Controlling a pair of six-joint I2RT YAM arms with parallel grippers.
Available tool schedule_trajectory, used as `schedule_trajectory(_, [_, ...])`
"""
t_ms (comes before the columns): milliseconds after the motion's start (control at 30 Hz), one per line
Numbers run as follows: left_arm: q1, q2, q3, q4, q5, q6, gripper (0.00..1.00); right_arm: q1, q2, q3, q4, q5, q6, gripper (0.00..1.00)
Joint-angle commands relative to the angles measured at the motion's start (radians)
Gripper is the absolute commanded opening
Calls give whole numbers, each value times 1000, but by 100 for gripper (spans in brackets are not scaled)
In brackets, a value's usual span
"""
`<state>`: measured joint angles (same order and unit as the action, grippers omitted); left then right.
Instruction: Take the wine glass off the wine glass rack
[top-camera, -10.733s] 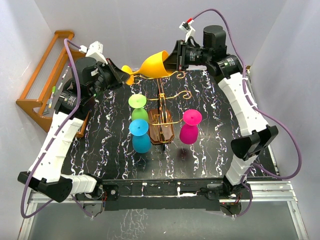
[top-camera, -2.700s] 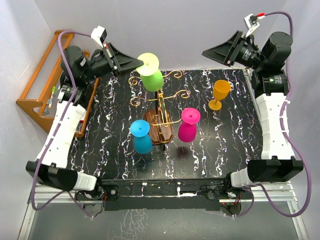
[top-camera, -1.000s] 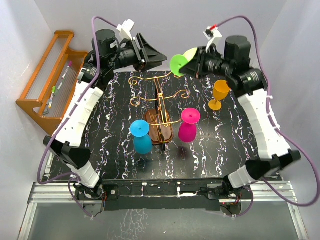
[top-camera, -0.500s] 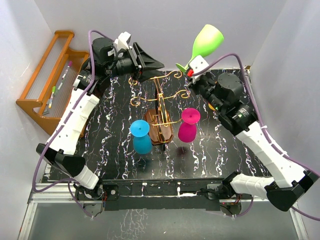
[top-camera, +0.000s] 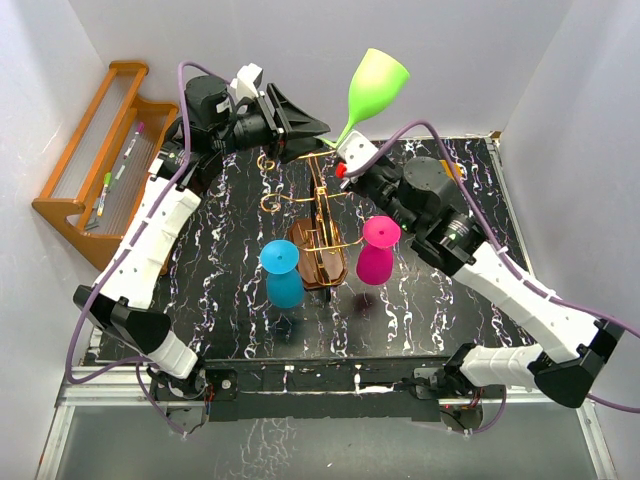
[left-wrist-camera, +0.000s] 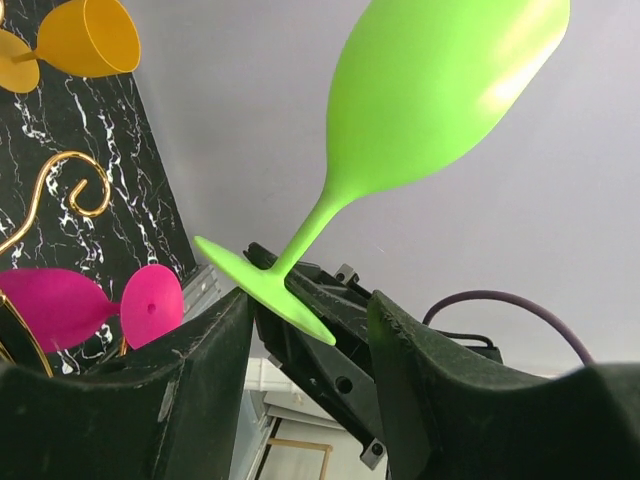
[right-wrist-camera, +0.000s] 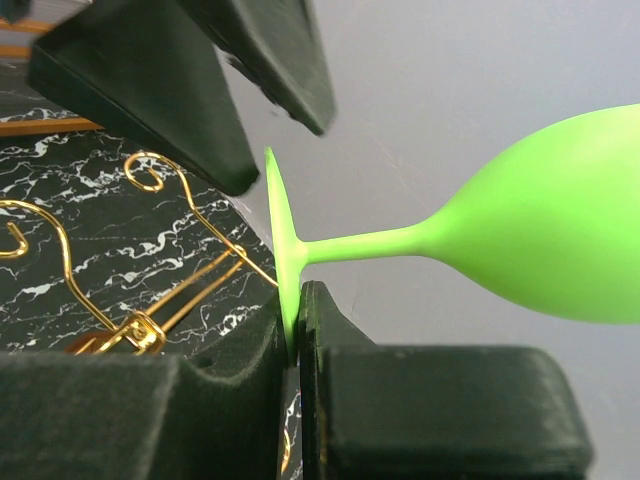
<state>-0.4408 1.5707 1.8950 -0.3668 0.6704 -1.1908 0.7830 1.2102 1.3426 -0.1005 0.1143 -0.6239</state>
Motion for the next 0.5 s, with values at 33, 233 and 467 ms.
schedule_trajectory(33, [-3,-52,-19,28,38,-19,47,36,16,23,108,48,-44,8])
schedule_trajectory(233, [-3,-48,-48,51,89,-20,29,57,17,16,128,61,-62,8])
schedule_trajectory(467, [-3,-29,-50,-4,107,24,20,79,-8,-17,135,71,-99,8])
